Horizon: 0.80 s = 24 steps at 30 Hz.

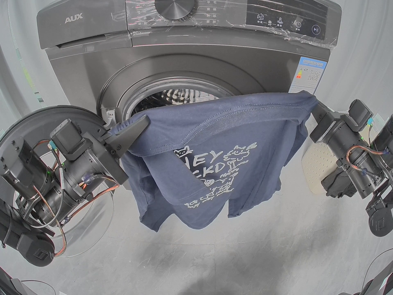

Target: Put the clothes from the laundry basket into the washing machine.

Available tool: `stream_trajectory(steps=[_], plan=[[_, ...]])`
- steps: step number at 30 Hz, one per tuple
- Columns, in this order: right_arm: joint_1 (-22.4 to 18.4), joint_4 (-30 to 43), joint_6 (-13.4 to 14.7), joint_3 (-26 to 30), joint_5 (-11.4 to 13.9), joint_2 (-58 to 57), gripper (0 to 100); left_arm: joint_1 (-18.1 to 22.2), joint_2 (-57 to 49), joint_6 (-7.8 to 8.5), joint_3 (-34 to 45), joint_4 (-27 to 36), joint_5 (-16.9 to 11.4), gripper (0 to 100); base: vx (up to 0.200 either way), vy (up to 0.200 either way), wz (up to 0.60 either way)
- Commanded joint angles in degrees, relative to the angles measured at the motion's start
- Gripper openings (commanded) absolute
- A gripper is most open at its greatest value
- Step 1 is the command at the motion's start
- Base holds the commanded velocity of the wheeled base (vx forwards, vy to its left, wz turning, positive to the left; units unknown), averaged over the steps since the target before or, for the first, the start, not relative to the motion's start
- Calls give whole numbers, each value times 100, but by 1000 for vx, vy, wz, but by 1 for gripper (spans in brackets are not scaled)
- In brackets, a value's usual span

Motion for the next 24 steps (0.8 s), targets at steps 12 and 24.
stream_trajectory(steps=[12, 24], plan=[[178, 127, -1, 307, 7, -126, 0, -431, 139, 14, -24, -1, -1, 0, 0, 0, 0], [1408, 267, 166, 1757, -2, 586, 100, -703, 904, 585, -709, -10, 113, 0, 0, 0, 0]])
